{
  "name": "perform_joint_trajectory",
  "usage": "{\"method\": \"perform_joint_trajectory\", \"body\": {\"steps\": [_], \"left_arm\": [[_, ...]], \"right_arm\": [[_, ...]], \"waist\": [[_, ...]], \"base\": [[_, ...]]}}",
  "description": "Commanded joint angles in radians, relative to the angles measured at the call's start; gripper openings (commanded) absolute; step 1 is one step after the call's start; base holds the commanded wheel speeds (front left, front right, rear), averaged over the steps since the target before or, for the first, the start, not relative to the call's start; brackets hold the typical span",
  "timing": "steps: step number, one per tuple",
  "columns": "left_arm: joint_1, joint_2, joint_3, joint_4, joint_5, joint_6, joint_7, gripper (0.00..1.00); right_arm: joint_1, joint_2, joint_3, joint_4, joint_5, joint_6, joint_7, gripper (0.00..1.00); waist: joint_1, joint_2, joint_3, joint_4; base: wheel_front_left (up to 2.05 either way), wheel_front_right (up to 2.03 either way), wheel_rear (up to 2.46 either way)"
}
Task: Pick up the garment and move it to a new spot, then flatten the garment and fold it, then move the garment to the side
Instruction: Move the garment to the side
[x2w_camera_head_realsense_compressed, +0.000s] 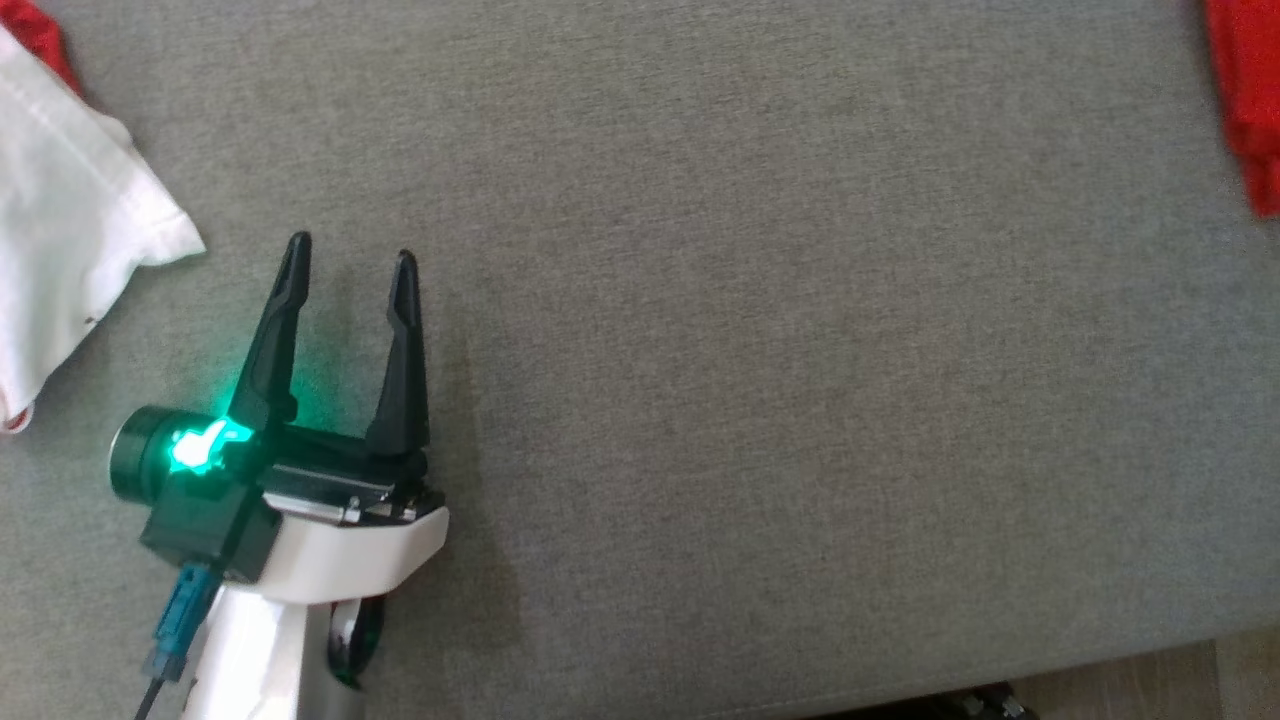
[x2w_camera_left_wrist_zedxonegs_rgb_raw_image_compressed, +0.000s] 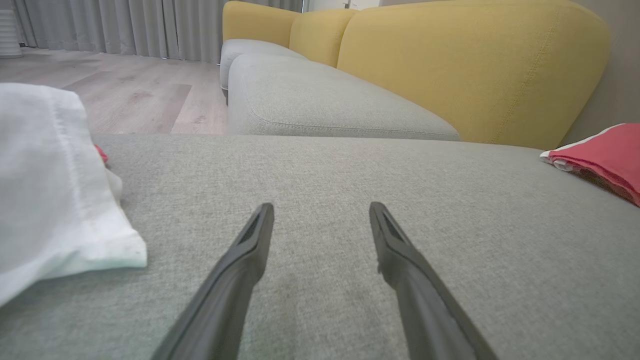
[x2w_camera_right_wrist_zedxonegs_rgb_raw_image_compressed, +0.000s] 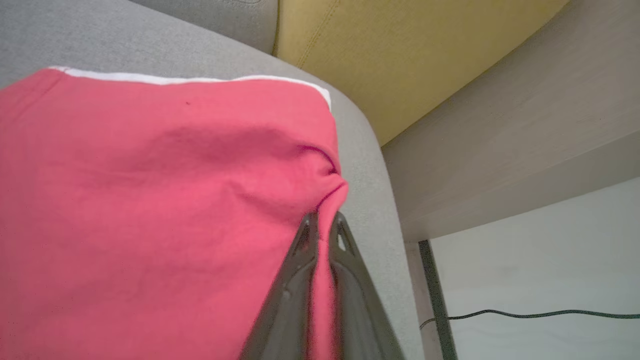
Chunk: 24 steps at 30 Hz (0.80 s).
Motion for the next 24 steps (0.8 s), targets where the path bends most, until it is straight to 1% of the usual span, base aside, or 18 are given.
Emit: {"method": "perform_joint_trajectory", "body": {"steps": [1, 2, 3, 4, 5, 10, 11, 14, 17, 20, 24], "left_arm": [[-0.02, 0.006, 0.024, 0.007, -0.002, -0.004, -0.001, 1.0], [-0.021, 0.006, 0.023, 0.009, -0.004, -0.004, -0.001, 1.0], [-0.021, 0.005, 0.021, 0.013, -0.006, -0.004, -0.001, 1.0], [-0.02, 0.005, 0.02, 0.017, -0.008, -0.004, -0.001, 1.0], [-0.019, 0.005, 0.019, 0.021, -0.01, -0.005, -0.001, 1.0], [-0.008, 0.003, 0.018, 0.033, -0.013, -0.005, -0.001, 1.0], [-0.008, 0.003, 0.018, 0.033, -0.013, -0.005, -0.001, 1.0], [0.006, 0.002, 0.022, 0.044, -0.015, -0.005, -0.001, 1.0], [0.03, 0.002, 0.021, 0.058, -0.026, 0.004, -0.001, 1.0], [0.059, 0.002, 0.01, 0.081, -0.044, 0.02, -0.001, 1.0], [0.088, 0.002, 0.002, 0.111, -0.053, 0.041, -0.001, 1.0]], "right_arm": [[0.03, -0.036, -0.04, -0.058, -0.03, 0.006, 0.014, 0.0], [0.04, -0.029, -0.056, -0.071, -0.048, 0.006, 0.025, 0.0], [0.05, -0.02, -0.067, -0.082, -0.061, 0.006, 0.036, 0.08], [0.057, -0.01, -0.079, -0.094, -0.075, 0.006, 0.04, 0.98], [0.061, 0.004, -0.091, -0.107, -0.09, 0.006, 0.036, 1.0], [0.08, 0.085, -0.104, -0.14, -0.158, 0.006, 0.003, 1.0], [0.08, 0.085, -0.104, -0.14, -0.158, 0.006, 0.003, 1.0], [0.099, 0.15, -0.073, -0.137, -0.175, 0.006, -0.032, 1.0], [0.117, 0.238, -0.032, -0.101, -0.154, 0.006, -0.088, 1.0], [0.142, 0.314, 0.032, -0.033, -0.11, 0.006, -0.182, 1.0], [0.182, 0.41, 0.138, 0.082, -0.023, 0.006, -0.386, 1.0]], "waist": [[0.0, 0.0, -0.001, 0.007], [0.0, 0.0, -0.005, 0.01], [0.0, 0.0, -0.011, 0.012], [0.0, 0.0, -0.018, 0.014], [0.0, 0.0, -0.026, 0.017], [0.0, 0.0, -0.086, 0.037], [0.0, 0.0, -0.086, 0.037], [0.0, 0.0, -0.135, 0.053], [0.0, 0.0, -0.194, 0.069], [0.0, 0.0, -0.259, 0.089], [0.0, 0.0, -0.34, 0.117]], "base": [[0.0, 0.0, 0.0], [0.0, 0.0, 0.0], [0.0, 0.0, 0.0], [0.0, 0.0, 0.0], [0.0, 0.0, 0.0], [0.0, 0.0, 0.0], [0.0, 0.0, 0.0], [0.0, 0.0, 0.0], [0.0, 0.0, 0.0], [0.0, 0.0, 0.0], [0.0, 0.0, 0.0]]}}
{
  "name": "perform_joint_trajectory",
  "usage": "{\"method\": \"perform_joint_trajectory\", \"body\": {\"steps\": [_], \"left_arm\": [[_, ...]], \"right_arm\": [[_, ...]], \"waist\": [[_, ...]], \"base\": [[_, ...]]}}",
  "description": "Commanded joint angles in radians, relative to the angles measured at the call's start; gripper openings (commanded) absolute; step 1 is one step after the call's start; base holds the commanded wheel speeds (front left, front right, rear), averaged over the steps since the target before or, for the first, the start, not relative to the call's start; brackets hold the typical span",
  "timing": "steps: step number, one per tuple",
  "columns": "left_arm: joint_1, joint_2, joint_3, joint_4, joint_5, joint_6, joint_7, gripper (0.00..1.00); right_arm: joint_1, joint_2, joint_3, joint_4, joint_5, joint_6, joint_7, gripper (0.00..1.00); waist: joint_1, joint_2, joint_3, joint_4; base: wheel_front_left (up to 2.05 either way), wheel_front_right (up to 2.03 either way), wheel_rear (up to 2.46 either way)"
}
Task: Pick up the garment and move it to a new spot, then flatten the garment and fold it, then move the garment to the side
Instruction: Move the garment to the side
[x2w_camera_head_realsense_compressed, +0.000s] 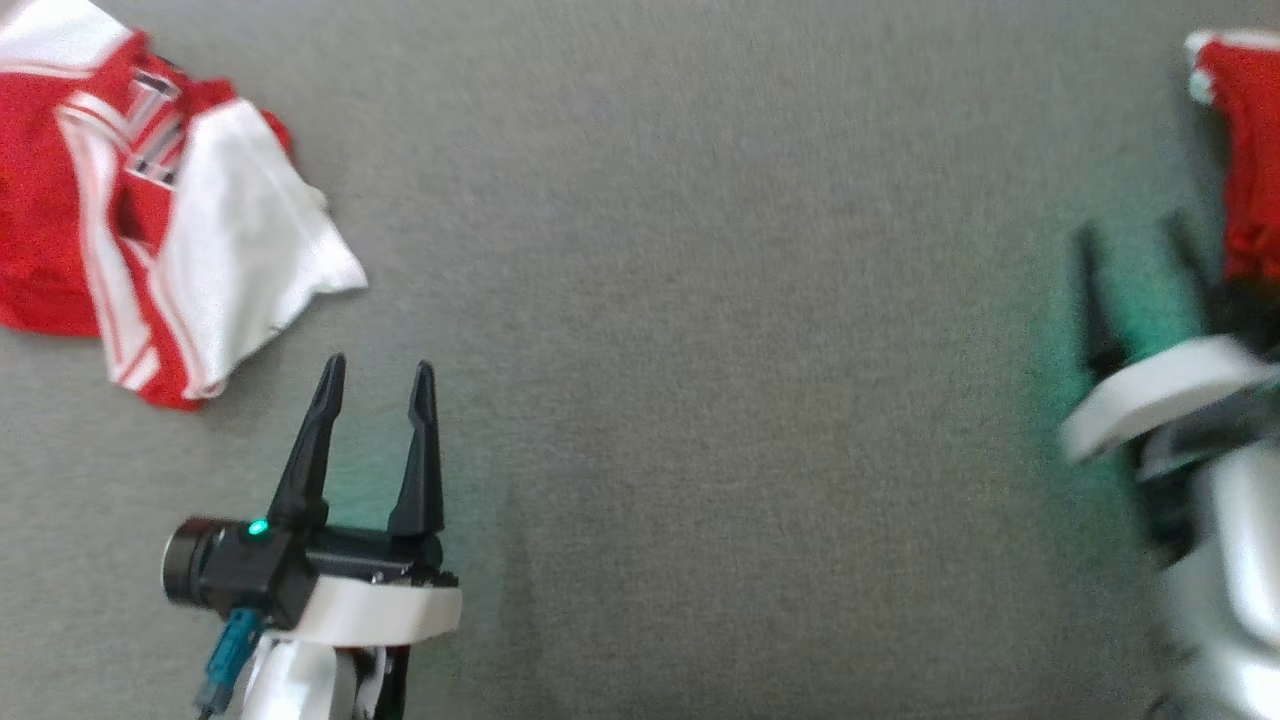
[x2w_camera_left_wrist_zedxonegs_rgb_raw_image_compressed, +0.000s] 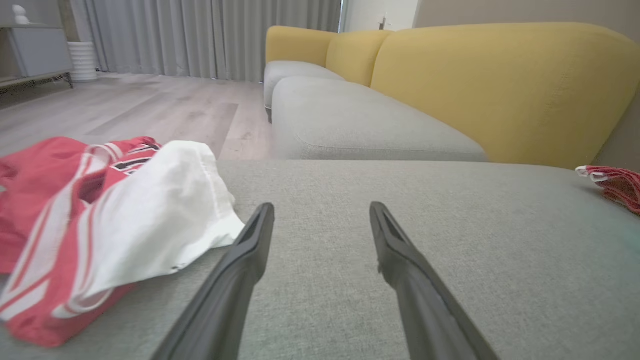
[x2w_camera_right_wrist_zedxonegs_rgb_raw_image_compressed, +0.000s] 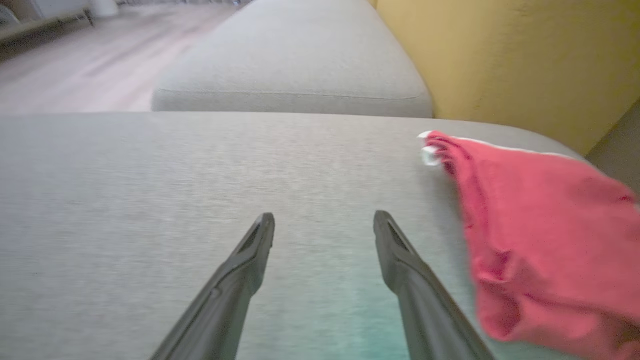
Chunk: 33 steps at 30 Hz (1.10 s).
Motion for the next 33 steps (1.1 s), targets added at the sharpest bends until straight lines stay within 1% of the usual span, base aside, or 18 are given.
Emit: {"method": "perform_joint_trajectory", "body": {"steps": [1, 5, 6, 8, 9, 10, 13, 16, 18, 20, 22, 24, 33], "left_arm": [[0.0, 0.003, 0.028, -0.024, -0.008, 0.008, -0.002, 1.0], [0.028, 0.003, 0.039, -0.011, -0.027, 0.023, -0.002, 1.0], [0.035, 0.003, 0.039, -0.008, -0.029, 0.025, -0.002, 1.0], [0.053, 0.003, 0.039, -0.003, -0.04, 0.037, -0.002, 1.0], [0.063, 0.003, 0.038, -0.001, -0.045, 0.043, -0.002, 1.0], [0.071, 0.003, 0.038, -0.008, -0.047, 0.05, -0.002, 1.0], [0.096, 0.003, 0.041, -0.042, -0.037, 0.075, -0.002, 1.0], [0.12, 0.003, 0.048, -0.071, -0.041, 0.088, -0.002, 1.0], [0.137, 0.003, 0.05, -0.09, -0.043, 0.094, -0.002, 1.0], [0.166, 0.003, 0.046, -0.099, -0.036, 0.102, -0.002, 1.0], [0.185, 0.003, 0.043, -0.102, -0.033, 0.11, -0.002, 1.0], [0.197, 0.003, 0.043, -0.104, -0.031, 0.118, -0.002, 1.0], [0.207, 0.003, 0.054, -0.087, 0.002, 0.113, -0.002, 1.0]], "right_arm": [[0.012, 0.007, 0.032, -0.014, 0.011, 0.006, -0.034, 1.0], [0.051, 0.076, 0.124, 0.114, 0.06, 0.006, -0.239, 1.0], [0.06, 0.087, 0.141, 0.137, 0.07, 0.006, -0.277, 1.0], [0.082, 0.107, 0.165, 0.17, 0.086, 0.006, -0.31, 1.0], [0.094, 0.114, 0.176, 0.171, 0.089, 0.006, -0.316, 1.0], [0.105, 0.121, 0.178, 0.145, 0.098, 0.006, -0.317, 1.0], [0.172, 0.136, 0.188, 0.009, 0.113, 0.006, -0.318, 1.0], [0.251, 0.144, 0.153, -0.096, 0.075, 0.006, -0.318, 1.0], [0.301, 0.148, 0.125, -0.141, 0.059, 0.006, -0.319, 1.0], [0.369, 0.152, 0.122, -0.162, 0.051, 0.006, -0.319, 1.0], [0.401, 0.153, 0.126, -0.166, 0.041, 0.006, -0.319, 1.0], [0.418, 0.153, 0.124, -0.176, 0.03, 0.006, -0.319, 1.0], [0.454, 0.153, 0.124, -0.18, 0.054, 0.006, -0.319, 1.0]], "waist": [[0.0002, 0.0, -0.07, 0.034], [0.0002, 0.0, -0.143, 0.053], [0.0002, 0.0, -0.163, 0.059], [0.0002, 0.0, -0.198, 0.067], [0.0002, 0.0, -0.214, 0.07], [0.0002, 0.0, -0.227, 0.073], [0.0002, 0.0, -0.257, 0.082], [0.0002, 0.0, -0.28, 0.094], [0.0002, 0.0, -0.297, 0.101], [0.0002, 0.0, -0.328, 0.11], [0.0002, 0.0, -0.343, 0.112], [0.0002, 0.0, -0.353, 0.11], [0.0002, 0.0, -0.381, 0.107]], "base": [[0.0, 0.0, 0.0], [0.0, 0.0, 0.0], [0.0, 0.0, 0.0], [0.0, 0.0, 0.0], [0.0, 0.0, 0.0], [0.0, 0.0, 0.0], [0.0, 0.0, 0.0], [0.0, 0.0, 0.0], [0.0, 0.0, 0.0], [0.0, 0.0, 0.0], [0.0, 0.0, 0.0], [0.0, 0.0, 0.0], [0.0, 0.0, 0.0]]}}
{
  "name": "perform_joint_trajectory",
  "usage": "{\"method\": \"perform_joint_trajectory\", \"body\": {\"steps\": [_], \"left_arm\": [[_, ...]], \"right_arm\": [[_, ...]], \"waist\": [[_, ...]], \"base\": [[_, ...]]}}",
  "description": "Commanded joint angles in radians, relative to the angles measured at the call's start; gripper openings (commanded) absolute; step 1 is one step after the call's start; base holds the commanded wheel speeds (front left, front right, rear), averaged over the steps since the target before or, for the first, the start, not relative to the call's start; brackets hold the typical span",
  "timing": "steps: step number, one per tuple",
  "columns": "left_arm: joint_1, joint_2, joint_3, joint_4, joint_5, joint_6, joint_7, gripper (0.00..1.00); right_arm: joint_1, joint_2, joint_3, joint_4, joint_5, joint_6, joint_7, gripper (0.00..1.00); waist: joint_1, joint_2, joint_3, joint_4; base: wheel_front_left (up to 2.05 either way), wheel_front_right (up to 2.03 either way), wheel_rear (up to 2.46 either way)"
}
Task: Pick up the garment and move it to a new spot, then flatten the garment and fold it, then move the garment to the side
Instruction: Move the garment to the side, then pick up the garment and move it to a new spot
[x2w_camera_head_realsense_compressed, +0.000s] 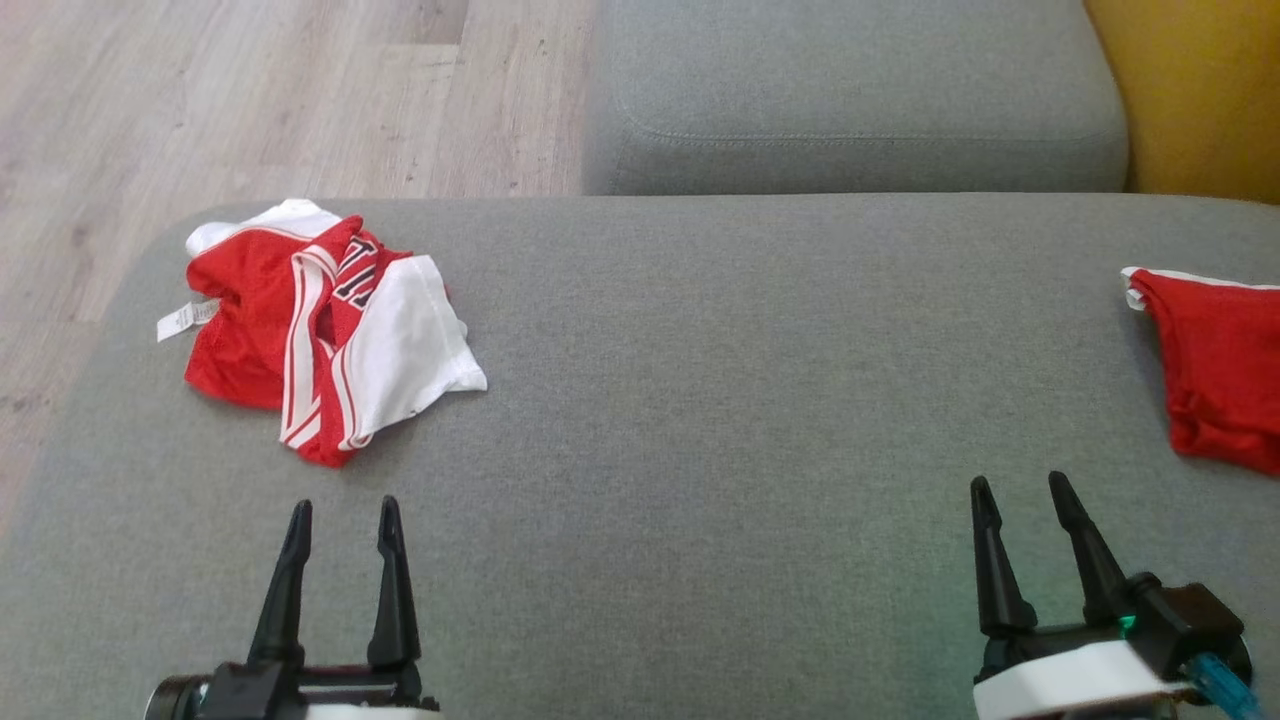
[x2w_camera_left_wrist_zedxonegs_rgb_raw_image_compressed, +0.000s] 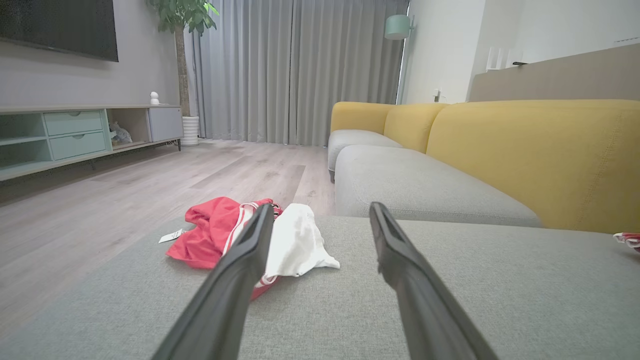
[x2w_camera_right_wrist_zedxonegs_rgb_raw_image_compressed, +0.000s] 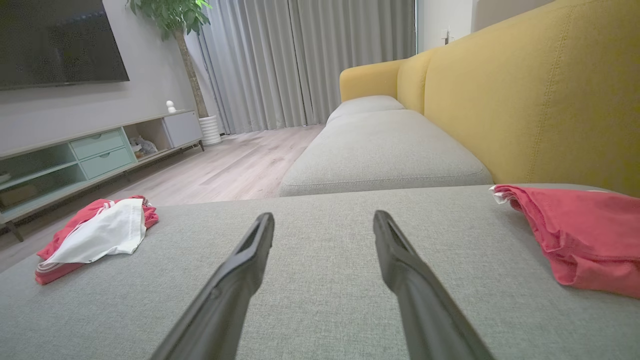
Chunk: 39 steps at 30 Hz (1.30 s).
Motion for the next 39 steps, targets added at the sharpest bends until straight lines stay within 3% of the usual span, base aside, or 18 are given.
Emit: {"method": "perform_joint_trajectory", "body": {"steps": [1, 11, 16, 21, 32, 39], "left_arm": [[-0.03, 0.001, 0.036, -0.027, 0.013, -0.001, -0.002, 1.0], [-0.03, 0.001, 0.041, -0.015, 0.024, -0.007, -0.002, 1.0], [-0.038, 0.001, 0.042, -0.009, 0.034, -0.001, -0.002, 1.0], [-0.046, 0.001, 0.04, -0.008, 0.037, 0.007, -0.002, 1.0], [-0.035, 0.001, 0.067, -0.008, 0.03, 0.011, -0.002, 1.0], [-0.029, 0.001, 0.117, -0.032, 0.035, 0.02, -0.002, 1.0]], "right_arm": [[-0.015, -0.006, 0.022, -0.028, 0.01, 0.007, -0.011, 1.0], [-0.007, -0.006, 0.012, -0.026, 0.053, 0.007, -0.011, 1.0], [0.003, -0.006, 0.009, -0.035, 0.064, 0.007, -0.011, 1.0], [0.009, -0.006, 0.011, -0.036, 0.058, 0.007, -0.011, 1.0], [0.003, -0.006, 0.025, -0.022, 0.05, 0.007, -0.011, 1.0], [-0.019, -0.006, 0.03, -0.008, 0.025, 0.007, -0.011, 1.0]], "waist": [[0.0001, -0.0001, -0.003, -0.002], [0.0001, -0.0001, -0.011, -0.006], [0.0001, -0.0001, -0.009, 0.023], [0.0001, -0.0001, -0.003, 0.107], [0.0001, -0.0001, 0.018, 0.372], [0.0001, -0.0001, 0.052, 0.431]], "base": [[0.0, 0.0, 0.0], [0.0, 0.0, 0.0], [0.0, 0.0, 0.0], [0.0, 0.0, 0.0], [0.0, 0.0, 0.0], [0.0, 0.0, 0.0]]}}
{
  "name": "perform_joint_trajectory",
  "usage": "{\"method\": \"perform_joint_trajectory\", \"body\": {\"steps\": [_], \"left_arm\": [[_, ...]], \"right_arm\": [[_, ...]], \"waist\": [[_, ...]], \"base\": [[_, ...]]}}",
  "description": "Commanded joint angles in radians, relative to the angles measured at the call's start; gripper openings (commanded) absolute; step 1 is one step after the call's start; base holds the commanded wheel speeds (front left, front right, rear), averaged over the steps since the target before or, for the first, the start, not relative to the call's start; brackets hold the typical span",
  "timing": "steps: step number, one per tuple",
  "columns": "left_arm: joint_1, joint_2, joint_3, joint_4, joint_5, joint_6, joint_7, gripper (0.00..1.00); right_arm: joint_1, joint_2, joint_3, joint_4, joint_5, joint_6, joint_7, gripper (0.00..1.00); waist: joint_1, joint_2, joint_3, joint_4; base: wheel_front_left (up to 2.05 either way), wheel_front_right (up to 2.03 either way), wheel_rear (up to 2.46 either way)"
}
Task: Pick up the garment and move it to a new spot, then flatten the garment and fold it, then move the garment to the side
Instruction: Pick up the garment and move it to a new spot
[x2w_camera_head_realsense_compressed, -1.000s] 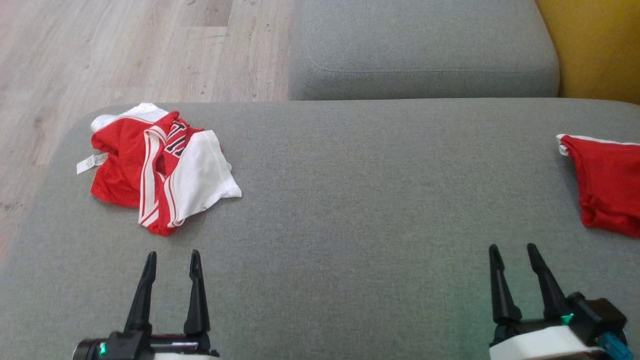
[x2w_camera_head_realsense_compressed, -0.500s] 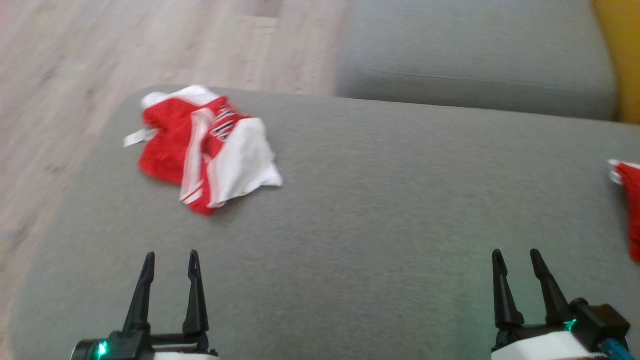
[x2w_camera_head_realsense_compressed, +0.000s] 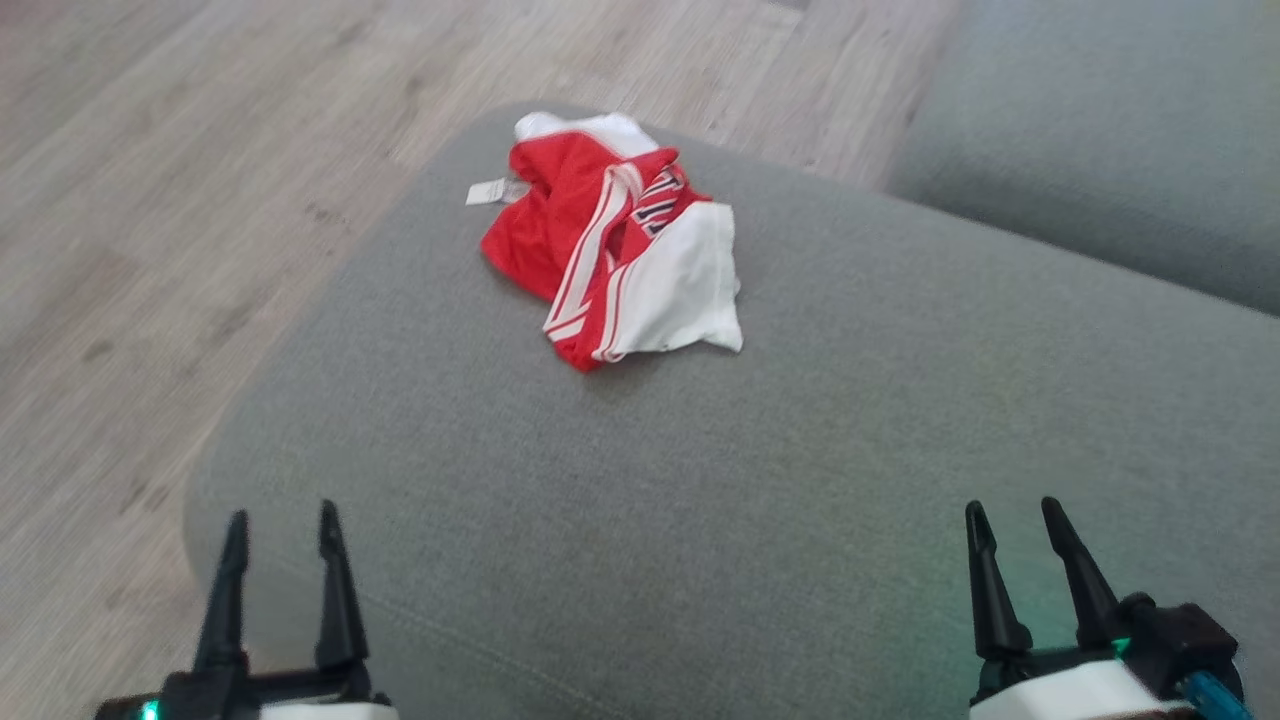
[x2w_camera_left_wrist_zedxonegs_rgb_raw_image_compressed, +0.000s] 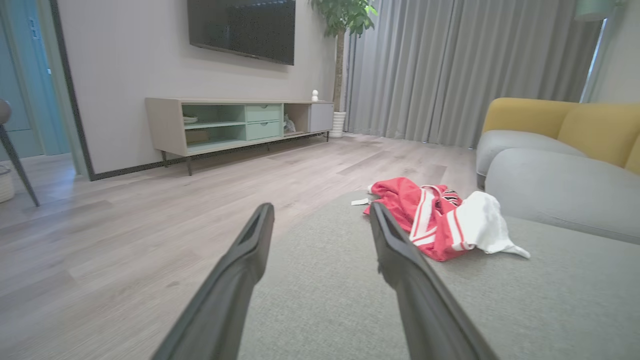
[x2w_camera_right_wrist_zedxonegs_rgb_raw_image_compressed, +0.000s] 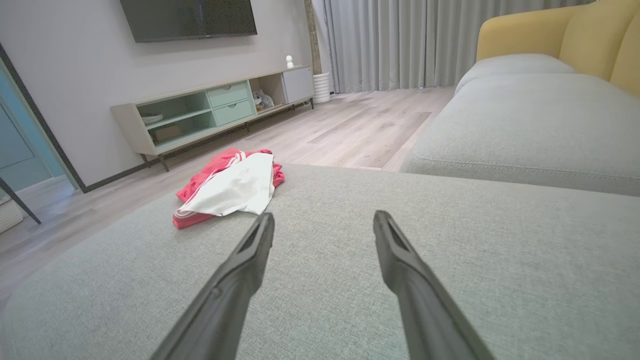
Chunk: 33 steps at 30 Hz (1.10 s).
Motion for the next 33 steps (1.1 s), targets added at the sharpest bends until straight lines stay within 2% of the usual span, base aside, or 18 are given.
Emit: {"method": "perform_joint_trajectory", "body": {"steps": [1, 6, 10, 15, 23, 27, 33], "left_arm": [[-0.04, 0.0, 0.051, -0.047, 0.007, 0.002, -0.002, 1.0], [-0.099, 0.001, 0.093, -0.062, 0.021, -0.021, -0.002, 1.0], [-0.214, 0.007, 0.147, -0.066, 0.016, -0.056, -0.002, 1.0], [-0.391, 0.009, 0.169, -0.02, 0.012, -0.112, -0.002, 1.0], [-0.699, 0.007, 0.116, 0.289, -0.065, -0.166, -0.002, 1.0], [-0.848, 0.009, 0.044, 0.511, -0.135, -0.173, -0.001, 1.0], [-1.003, 0.042, -0.124, 0.783, -0.308, -0.174, 0.09, 1.0]], "right_arm": [[-0.056, -0.008, 0.022, -0.023, -0.018, 0.007, -0.011, 1.0], [-0.064, -0.008, 0.013, -0.027, -0.05, 0.007, -0.011, 1.0], [-0.09, -0.012, -0.001, -0.039, -0.113, 0.007, -0.011, 1.0], [-0.133, -0.064, -0.026, -0.063, -0.164, 0.007, -0.011, 1.0], [-0.166, -0.146, -0.074, -0.127, -0.219, 0.007, -0.011, 1.0], [-0.177, -0.159, -0.097, -0.151, -0.232, 0.007, -0.011, 1.0], [-0.183, -0.156, -0.108, -0.179, -0.248, 0.007, -0.011, 1.0]], "waist": [[0.0, 0.0, 0.035, 0.023], [0.0, 0.0, 0.079, 0.025], [0.0, 0.0, 0.173, -0.012], [0.0, 0.0, 0.315, -0.064], [0.0, 0.0, 0.488, -0.123], [0.0, 0.0, 0.534, -0.152], [0.0, 0.0, 0.581, -0.188]], "base": [[0.0, 0.0, 0.0], [0.0, 0.0, 0.0], [0.0, 0.0, 0.0], [0.0, 0.0, 0.0], [0.0, 0.0, 0.0], [0.0, 0.0, 0.0], [0.0, 0.0, 0.0]]}}
